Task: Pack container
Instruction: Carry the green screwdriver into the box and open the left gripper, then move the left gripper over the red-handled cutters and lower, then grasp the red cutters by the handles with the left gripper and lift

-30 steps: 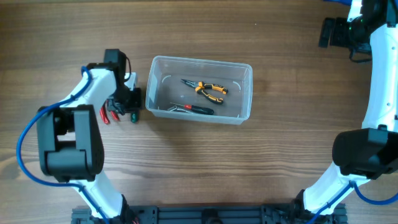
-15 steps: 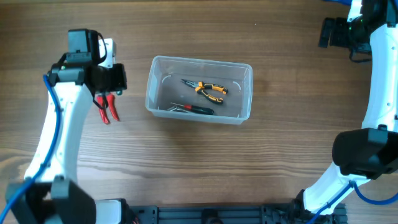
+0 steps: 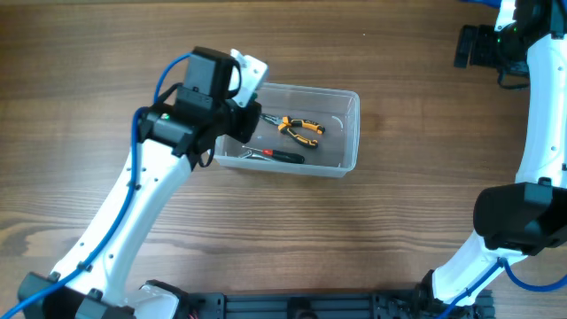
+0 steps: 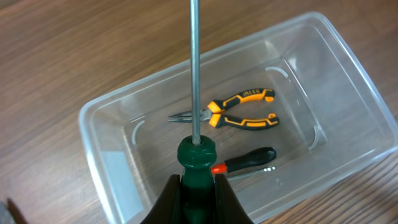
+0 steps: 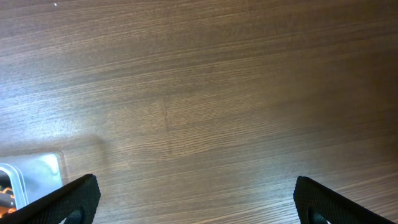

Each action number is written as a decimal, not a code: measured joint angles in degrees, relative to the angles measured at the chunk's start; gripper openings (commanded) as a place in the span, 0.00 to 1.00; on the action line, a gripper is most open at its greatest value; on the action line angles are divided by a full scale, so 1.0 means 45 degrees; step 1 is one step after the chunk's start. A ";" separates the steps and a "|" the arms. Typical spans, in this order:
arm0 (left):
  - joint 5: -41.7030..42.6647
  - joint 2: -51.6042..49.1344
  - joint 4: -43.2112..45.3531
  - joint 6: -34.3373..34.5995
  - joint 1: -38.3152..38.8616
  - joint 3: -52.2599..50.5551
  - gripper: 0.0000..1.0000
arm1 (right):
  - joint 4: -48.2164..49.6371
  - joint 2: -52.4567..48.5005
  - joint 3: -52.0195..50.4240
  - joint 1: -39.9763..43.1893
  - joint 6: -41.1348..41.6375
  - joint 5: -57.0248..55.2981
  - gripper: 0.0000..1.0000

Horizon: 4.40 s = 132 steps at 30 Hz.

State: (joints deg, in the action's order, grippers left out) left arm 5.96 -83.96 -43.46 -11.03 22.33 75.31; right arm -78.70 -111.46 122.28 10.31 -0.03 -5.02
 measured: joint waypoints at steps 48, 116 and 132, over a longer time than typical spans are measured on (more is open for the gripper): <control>-0.2293 0.0505 -0.1632 0.0923 -0.2647 0.2137 0.38 | 0.0000 0.0000 0.0000 0.0000 0.0000 0.0000 1.00; -0.1447 -0.6484 -0.1015 0.6902 -0.6785 -0.0704 0.04 | 0.0000 0.0000 0.0000 0.0000 0.0000 0.0000 1.00; -0.3007 -0.4041 -0.3055 0.6139 -0.6790 0.2123 0.04 | 0.0000 0.0000 0.0000 0.0000 0.0000 0.0000 1.00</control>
State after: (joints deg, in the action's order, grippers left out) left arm -7.57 -102.15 -57.21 16.60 -8.23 84.86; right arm -78.70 -111.46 122.28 10.31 -0.03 -5.02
